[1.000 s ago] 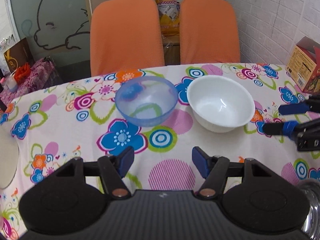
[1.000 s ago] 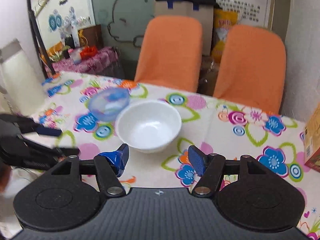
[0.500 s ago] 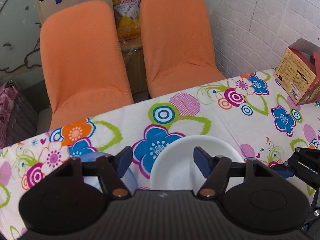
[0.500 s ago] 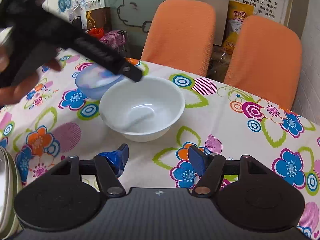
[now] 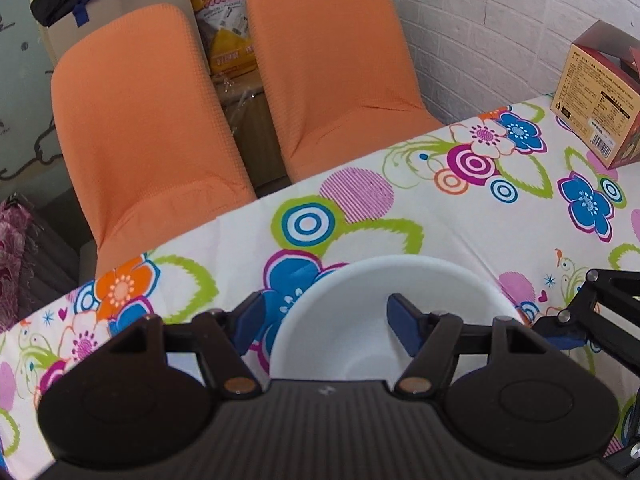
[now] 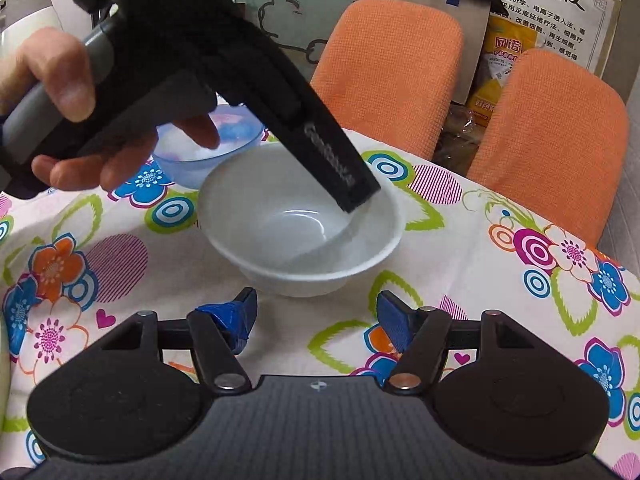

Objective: Organize plates and bowls
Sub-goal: 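Grip the white bowl rim with the left tool, then carry the white bowl with the left tool into the steel bowl, release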

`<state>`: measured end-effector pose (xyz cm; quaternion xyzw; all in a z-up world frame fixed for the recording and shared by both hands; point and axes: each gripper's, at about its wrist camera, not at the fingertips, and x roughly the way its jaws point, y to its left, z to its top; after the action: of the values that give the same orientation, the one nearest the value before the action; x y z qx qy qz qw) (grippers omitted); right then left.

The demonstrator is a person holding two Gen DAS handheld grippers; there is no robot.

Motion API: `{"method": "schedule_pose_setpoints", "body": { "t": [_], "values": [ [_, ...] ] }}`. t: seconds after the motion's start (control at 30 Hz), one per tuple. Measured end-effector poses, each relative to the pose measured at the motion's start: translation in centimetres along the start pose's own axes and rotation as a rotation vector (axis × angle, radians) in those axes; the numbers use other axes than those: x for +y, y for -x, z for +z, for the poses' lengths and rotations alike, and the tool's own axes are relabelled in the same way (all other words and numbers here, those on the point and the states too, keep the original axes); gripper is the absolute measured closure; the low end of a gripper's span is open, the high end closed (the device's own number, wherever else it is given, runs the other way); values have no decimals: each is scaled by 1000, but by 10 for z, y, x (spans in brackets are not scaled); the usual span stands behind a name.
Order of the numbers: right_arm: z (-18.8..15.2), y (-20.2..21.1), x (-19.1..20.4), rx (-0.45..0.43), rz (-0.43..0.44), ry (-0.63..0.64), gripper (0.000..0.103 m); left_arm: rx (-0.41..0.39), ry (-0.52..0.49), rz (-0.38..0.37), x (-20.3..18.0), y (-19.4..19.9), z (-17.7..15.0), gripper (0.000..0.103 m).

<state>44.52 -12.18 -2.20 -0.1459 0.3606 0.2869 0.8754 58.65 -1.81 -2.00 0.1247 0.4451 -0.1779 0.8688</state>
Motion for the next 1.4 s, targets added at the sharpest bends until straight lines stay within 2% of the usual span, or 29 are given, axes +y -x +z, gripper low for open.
{"method": "schedule_pose_setpoints", "body": {
  "t": [0.3,0.37,0.43,0.5,0.8,1.07,1.27,1.4],
  "values": [
    [3,-11,-4,-18,9,-3,50,28,43,-95,6,-2,-10,33],
    [3,-12,-2,-23,9,7,50,33,47,-97,6,-3,-9,33],
    [5,-13,-1,-27,-2,22,50,41,36,-97,2,-6,-9,33],
    [7,-17,-1,-30,-10,25,50,48,16,-130,-2,-5,-11,33],
    [7,-9,-7,-69,1,-33,49,-13,-4,-132,-16,21,-16,35],
    [0,38,6,-125,-56,4,49,-95,18,-161,-46,89,-38,35],
    [-31,104,30,-131,-103,41,49,-90,36,-247,-95,144,-93,37],
    [-67,144,52,-84,-123,50,49,-61,33,-284,-131,161,-131,37]
  ]
}}
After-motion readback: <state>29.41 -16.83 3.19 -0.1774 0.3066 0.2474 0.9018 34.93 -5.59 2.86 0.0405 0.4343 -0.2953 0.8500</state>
